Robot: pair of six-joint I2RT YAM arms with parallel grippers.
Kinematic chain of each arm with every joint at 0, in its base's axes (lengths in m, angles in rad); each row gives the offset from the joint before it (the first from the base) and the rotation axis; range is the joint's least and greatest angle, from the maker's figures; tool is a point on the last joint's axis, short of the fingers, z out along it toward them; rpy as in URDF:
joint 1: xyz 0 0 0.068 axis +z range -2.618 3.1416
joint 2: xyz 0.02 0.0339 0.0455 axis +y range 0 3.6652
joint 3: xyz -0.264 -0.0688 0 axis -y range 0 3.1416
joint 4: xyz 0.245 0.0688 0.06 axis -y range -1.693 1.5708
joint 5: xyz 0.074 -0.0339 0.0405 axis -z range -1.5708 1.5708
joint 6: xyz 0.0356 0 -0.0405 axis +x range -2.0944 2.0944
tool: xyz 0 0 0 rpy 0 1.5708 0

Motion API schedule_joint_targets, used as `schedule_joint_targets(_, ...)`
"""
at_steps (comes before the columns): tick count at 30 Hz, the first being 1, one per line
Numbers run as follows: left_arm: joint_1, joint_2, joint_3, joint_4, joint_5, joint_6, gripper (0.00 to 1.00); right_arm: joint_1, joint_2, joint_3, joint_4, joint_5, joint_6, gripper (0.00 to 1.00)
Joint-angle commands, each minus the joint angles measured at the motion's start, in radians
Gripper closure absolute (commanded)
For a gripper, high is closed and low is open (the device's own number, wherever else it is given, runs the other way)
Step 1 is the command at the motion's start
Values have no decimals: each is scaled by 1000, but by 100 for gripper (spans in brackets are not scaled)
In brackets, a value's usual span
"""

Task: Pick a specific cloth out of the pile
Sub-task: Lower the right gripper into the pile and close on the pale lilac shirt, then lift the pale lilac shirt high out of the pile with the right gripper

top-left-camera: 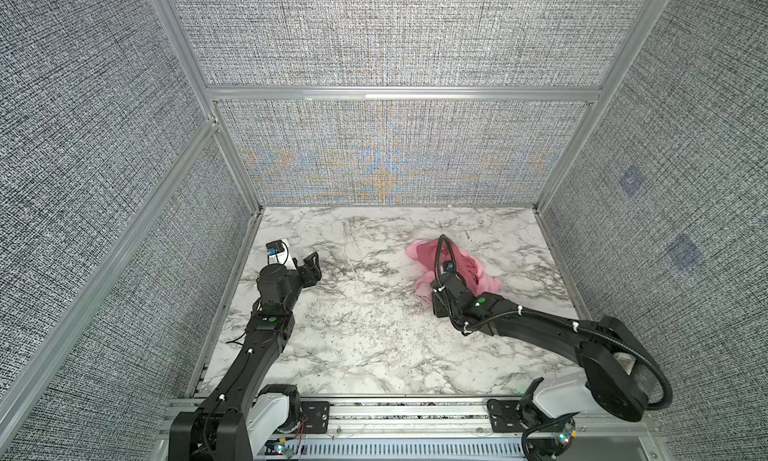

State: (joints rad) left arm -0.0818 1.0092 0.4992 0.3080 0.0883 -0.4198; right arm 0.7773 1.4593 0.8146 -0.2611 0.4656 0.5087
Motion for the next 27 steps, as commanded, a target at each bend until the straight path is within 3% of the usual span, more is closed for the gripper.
schedule_joint_targets(1, 0, 12, 7, -5, 15, -13, 28, -8, 39, 12, -16, 25, 33, 35)
schedule_joint_targets(8, -1, 9, -19, 10, 21, -50, 28, -64, 92, -7, 40, -14, 14, 42)
schedule_joint_targets(13, -2, -24, -21, -24, -3, -40, 28, -87, 142, 16, 91, -52, -20, 55)
schedule_joint_targets(15, -1, -37, -21, -32, -12, -34, 28, -89, 172, 39, 91, -53, -28, 68)
schedule_joint_targets(18, -1, -55, -22, -50, -23, -31, 28, -92, 199, 76, 66, -56, -30, 100)
schedule_joint_targets(27, -2, -78, -18, -66, -32, -19, 28, -103, -15, 154, -52, -48, -47, 100)
